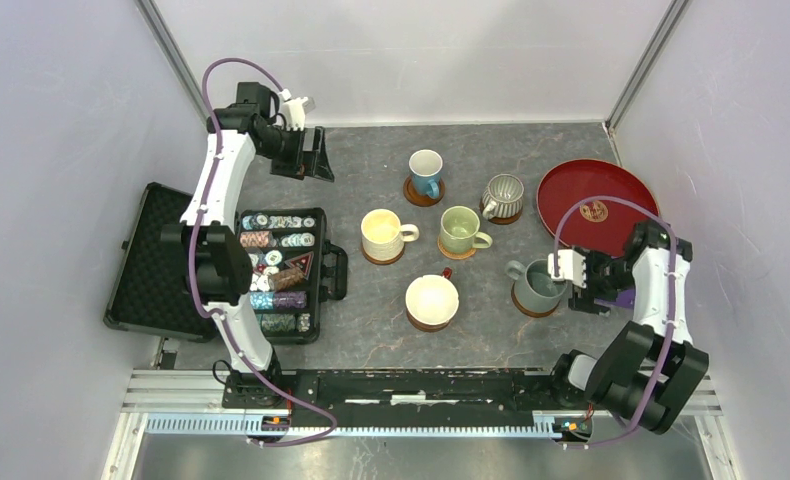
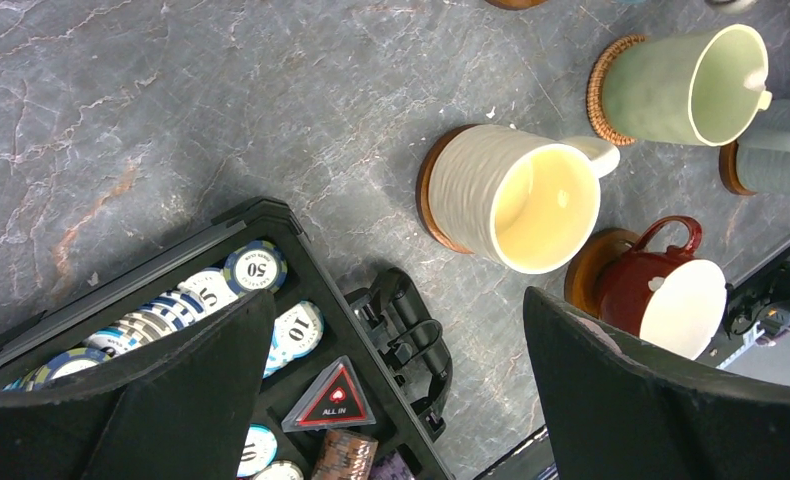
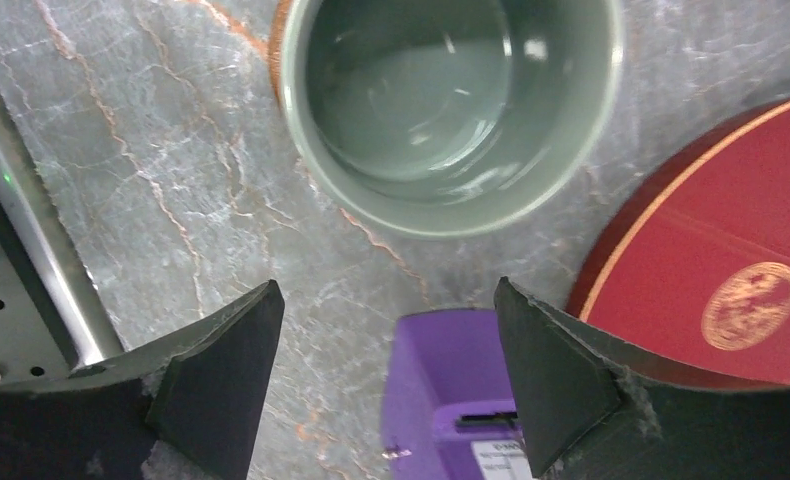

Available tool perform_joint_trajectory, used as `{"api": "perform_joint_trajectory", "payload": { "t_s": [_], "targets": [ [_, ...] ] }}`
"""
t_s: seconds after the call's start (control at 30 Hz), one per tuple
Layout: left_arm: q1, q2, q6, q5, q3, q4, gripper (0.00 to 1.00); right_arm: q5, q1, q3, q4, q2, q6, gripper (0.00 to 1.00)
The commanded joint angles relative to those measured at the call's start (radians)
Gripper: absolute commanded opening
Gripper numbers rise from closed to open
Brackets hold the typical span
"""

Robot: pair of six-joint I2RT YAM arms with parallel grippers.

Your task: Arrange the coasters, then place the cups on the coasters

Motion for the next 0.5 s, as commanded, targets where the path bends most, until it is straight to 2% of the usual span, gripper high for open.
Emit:
{"api": "perform_joint_trajectory", "payload": {
  "t_s": [0.0,0.2,0.37,0.47],
  "targets": [
    [-0.003,0.007,0.05,-0.013,0.039,0.007,1.0,-0.03,-0.038,-0.068,0.024,0.018,-0.082,0.82],
    [-0.009,0.014,0.044,-0.035,0.049,0.007,1.0,-0.103,-0.078,-0.167,0.189,0.004,0.006,0.66],
    [-0.013,0.013,0.04,-0.053,0.052,0.006,1.0,-0.128,-0.126,-0.198,0.206,0.044,-0.005,0.57],
    [-0.015,0.013,0.036,-0.061,0.049,0.006,1.0,-0.156,-0.158,-0.22,0.217,0.057,-0.046,0.55]
  ]
}}
